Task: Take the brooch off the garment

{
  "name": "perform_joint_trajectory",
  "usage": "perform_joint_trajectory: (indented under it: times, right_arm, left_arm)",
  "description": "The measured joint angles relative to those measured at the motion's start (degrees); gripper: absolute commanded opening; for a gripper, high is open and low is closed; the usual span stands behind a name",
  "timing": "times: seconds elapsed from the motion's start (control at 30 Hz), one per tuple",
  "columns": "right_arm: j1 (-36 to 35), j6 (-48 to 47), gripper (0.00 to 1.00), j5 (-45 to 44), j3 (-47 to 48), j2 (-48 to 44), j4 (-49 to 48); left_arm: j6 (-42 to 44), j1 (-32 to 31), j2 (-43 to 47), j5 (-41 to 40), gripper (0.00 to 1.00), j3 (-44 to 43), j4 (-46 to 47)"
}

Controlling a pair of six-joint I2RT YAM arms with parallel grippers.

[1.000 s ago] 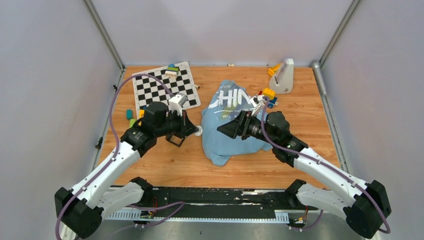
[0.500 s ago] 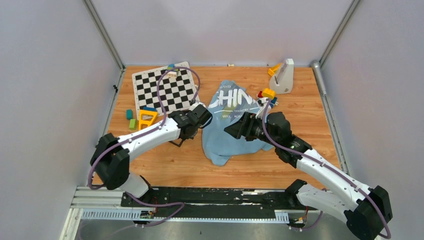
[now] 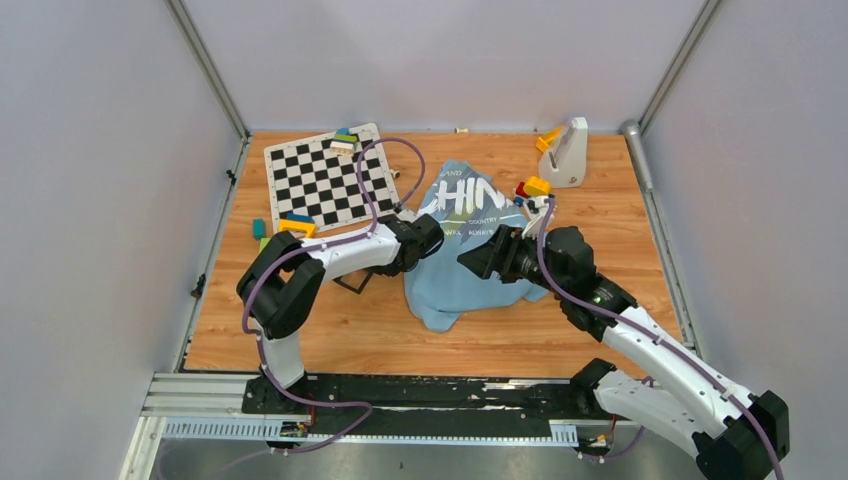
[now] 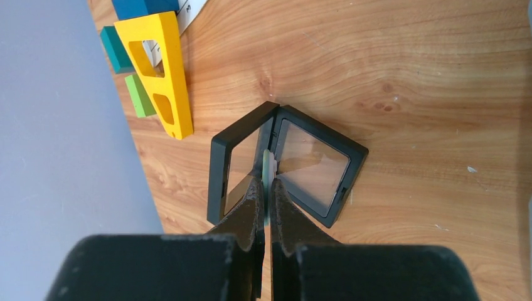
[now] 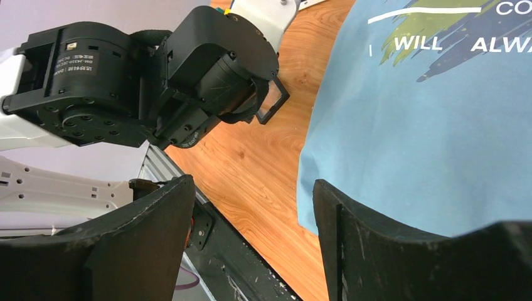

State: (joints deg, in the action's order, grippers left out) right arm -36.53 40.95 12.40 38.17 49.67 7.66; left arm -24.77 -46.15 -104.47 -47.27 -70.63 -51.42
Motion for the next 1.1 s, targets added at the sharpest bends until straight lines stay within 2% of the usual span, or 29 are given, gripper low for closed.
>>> perform_joint_trajectory:
  times: [0.6,1.1]
  right_arm:
    - [0.7,-0.2,0.69,-0.1,-0.8,-0.3,0.7]
    - [1.0,-0.2,0.69,0.1,-0.9,-0.4,0.7]
  left_arm:
    - [0.5,0.0,-5.9,-2.3,0.0,0.0,0.4]
    - [0.8,0.9,-6.6,-2.8,0.01,0.1,0.2]
